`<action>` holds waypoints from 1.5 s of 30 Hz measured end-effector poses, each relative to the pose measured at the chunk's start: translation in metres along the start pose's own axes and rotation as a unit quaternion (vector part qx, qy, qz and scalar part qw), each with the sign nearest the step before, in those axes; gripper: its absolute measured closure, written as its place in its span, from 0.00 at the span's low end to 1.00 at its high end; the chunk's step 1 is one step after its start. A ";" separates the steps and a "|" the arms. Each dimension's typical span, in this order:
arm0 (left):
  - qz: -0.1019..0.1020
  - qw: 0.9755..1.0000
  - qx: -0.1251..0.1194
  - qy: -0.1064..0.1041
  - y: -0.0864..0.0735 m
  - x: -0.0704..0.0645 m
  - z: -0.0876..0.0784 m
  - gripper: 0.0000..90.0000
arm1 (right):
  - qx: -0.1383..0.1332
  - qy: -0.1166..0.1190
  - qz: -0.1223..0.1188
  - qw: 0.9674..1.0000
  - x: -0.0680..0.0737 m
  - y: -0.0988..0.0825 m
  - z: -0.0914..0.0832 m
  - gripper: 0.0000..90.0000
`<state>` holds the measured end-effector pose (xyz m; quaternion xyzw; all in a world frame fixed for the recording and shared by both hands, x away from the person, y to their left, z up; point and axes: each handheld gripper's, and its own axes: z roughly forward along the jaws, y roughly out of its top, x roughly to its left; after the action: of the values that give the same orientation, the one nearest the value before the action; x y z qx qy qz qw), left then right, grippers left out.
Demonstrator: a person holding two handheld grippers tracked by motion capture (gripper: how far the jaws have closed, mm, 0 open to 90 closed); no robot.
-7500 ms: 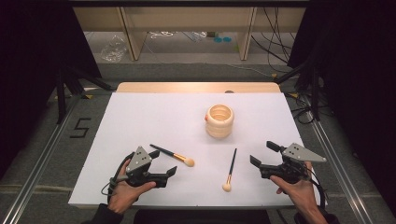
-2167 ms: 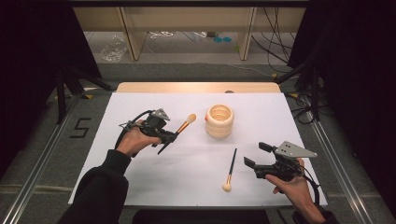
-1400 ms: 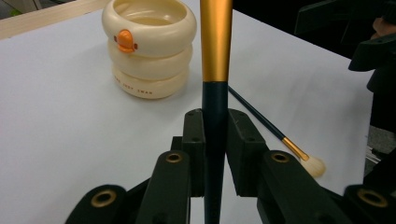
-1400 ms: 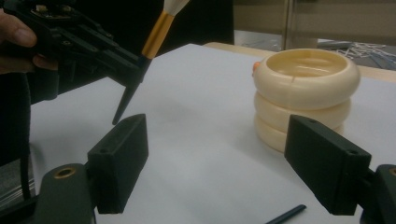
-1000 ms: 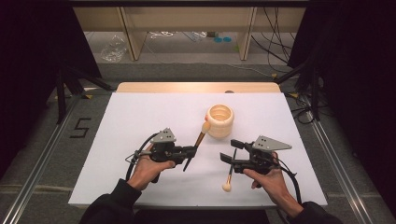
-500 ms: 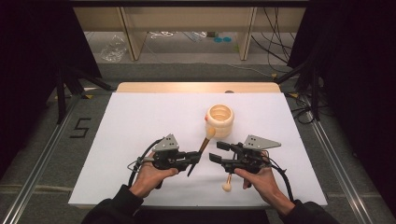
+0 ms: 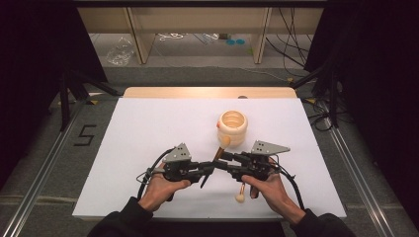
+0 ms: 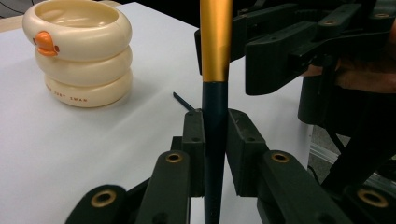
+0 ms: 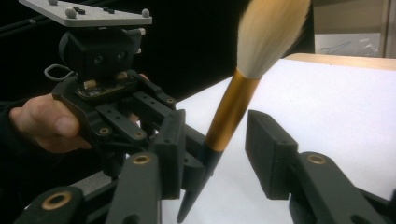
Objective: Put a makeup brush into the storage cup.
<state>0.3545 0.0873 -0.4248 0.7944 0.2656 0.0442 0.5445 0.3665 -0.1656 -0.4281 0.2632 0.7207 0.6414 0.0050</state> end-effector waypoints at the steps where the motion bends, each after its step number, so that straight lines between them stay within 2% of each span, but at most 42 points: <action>1: 0.001 1.000 -0.001 -0.001 0.000 0.000 0.000 0.87 | -0.013 0.000 -0.016 1.000 -0.002 0.000 0.002 0.69; 3: 0.000 1.000 -0.002 0.000 0.000 0.000 0.000 0.87 | -0.002 0.004 -0.002 1.000 -0.001 0.000 0.001 0.72; 6: -0.003 1.000 -0.006 -0.002 0.000 -0.001 0.001 0.87 | -0.004 0.007 0.005 1.000 -0.002 0.001 0.002 0.76; 9: -0.003 1.000 -0.005 0.003 0.001 -0.003 0.001 0.87 | -0.009 0.008 0.000 1.000 -0.003 0.001 0.003 0.78; 13: -0.004 1.000 -0.008 0.002 0.001 -0.004 0.002 0.87 | -0.006 0.014 0.018 1.000 -0.003 0.001 0.003 0.83; 18: -0.008 1.000 -0.010 0.000 0.001 -0.005 0.003 0.87 | -0.011 0.019 0.023 0.999 -0.004 0.001 0.003 0.87; 22: -0.010 1.000 -0.012 -0.002 0.001 -0.005 0.003 0.87 | -0.009 0.019 0.017 1.000 -0.002 0.002 0.003 0.87; 24: -0.014 1.000 -0.013 -0.005 0.002 -0.005 0.003 0.86 | -0.017 0.015 0.009 1.000 -0.002 0.002 0.004 0.87; 26: -0.009 1.000 -0.008 0.000 0.002 -0.004 0.004 0.81 | -0.018 0.015 0.000 1.000 -0.003 0.003 0.003 0.87; 27: -0.012 1.000 -0.007 0.003 0.001 -0.005 0.004 0.77 | -0.018 0.015 0.002 1.000 -0.002 0.003 0.003 0.87; 28: -0.004 1.000 -0.005 0.004 0.001 -0.004 0.004 0.73 | -0.012 0.014 0.010 1.000 -0.001 0.004 0.002 0.87; 30: -0.002 1.000 -0.005 0.006 0.001 -0.005 0.004 0.67 | -0.012 0.013 0.006 1.000 0.000 0.005 0.001 0.87; 31: -0.002 1.000 -0.006 0.007 0.001 -0.005 0.003 0.67 | -0.005 0.010 -0.002 1.000 0.000 0.006 0.000 0.87; 34: -0.001 1.000 -0.003 0.014 0.002 -0.004 0.000 0.58 | -0.017 -0.005 -0.027 0.999 -0.003 0.008 -0.002 0.87; 37: 0.009 1.000 0.006 0.027 0.000 -0.005 -0.004 0.55 | -0.005 -0.014 -0.021 1.000 -0.004 0.010 -0.005 0.87; 38: 0.009 1.000 0.006 0.027 0.000 -0.005 -0.004 0.53 | -0.013 -0.018 -0.031 0.999 -0.006 0.010 -0.005 0.87; 40: 0.010 0.999 0.010 0.038 -0.001 -0.006 -0.005 0.51 | -0.015 -0.019 -0.031 0.999 -0.006 0.011 -0.006 0.87; 41: 0.013 0.999 0.014 0.043 -0.001 -0.006 -0.006 0.46 | -0.005 -0.033 -0.043 0.999 -0.007 0.013 -0.009 0.87; 42: 0.018 0.999 0.017 0.049 -0.001 -0.006 -0.007 0.45 | -0.014 -0.033 -0.046 0.998 -0.007 0.013 -0.008 0.87; 43: 0.019 0.998 0.021 0.053 -0.002 -0.005 -0.008 0.44 | 0.000 -0.031 -0.036 0.999 -0.006 0.014 -0.010 0.87; 45: 0.021 0.998 0.025 0.063 -0.003 -0.004 -0.010 0.41 | 0.000 -0.039 -0.049 0.998 -0.008 0.016 -0.012 0.87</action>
<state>0.3462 0.0949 -0.4225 0.8087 0.2838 0.0985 0.5057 0.3755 -0.1790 -0.4139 0.2525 0.7318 0.6296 0.0648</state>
